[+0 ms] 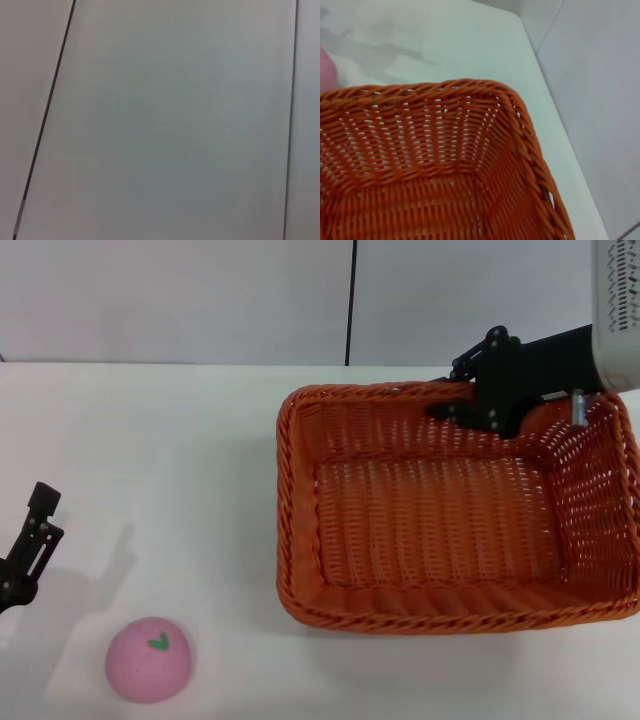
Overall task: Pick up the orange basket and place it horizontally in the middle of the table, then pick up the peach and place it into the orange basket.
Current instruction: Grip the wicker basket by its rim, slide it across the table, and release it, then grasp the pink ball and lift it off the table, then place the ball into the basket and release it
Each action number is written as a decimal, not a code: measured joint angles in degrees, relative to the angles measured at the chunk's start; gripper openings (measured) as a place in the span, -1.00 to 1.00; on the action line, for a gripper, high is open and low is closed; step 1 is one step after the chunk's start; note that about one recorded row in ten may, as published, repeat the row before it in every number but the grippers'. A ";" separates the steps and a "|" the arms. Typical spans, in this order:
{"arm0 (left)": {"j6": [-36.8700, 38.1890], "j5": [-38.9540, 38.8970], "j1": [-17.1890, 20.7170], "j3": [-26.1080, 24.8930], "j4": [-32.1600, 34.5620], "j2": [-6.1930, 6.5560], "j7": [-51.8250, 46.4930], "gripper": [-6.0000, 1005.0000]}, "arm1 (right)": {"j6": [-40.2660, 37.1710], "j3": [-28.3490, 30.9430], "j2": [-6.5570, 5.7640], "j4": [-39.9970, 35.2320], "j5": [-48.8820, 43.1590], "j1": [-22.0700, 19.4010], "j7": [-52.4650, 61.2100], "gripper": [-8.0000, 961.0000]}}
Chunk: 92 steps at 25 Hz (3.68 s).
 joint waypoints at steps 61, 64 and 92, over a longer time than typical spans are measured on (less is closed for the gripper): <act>-4.08 -0.40 -11.32 37.81 33.42 0.65 -24.32 -0.52 | -25.96 11.83 1.55 9.48 58.09 -36.36 3.38 0.10; -4.31 -0.60 -11.59 37.56 33.36 0.63 -24.44 -0.60 | -25.96 12.81 1.51 10.70 58.12 -36.37 3.15 0.10; 1.37 -3.05 -35.23 29.18 11.36 0.29 -20.72 -0.74 | -22.09 29.10 1.78 35.54 58.57 -37.08 -13.25 0.10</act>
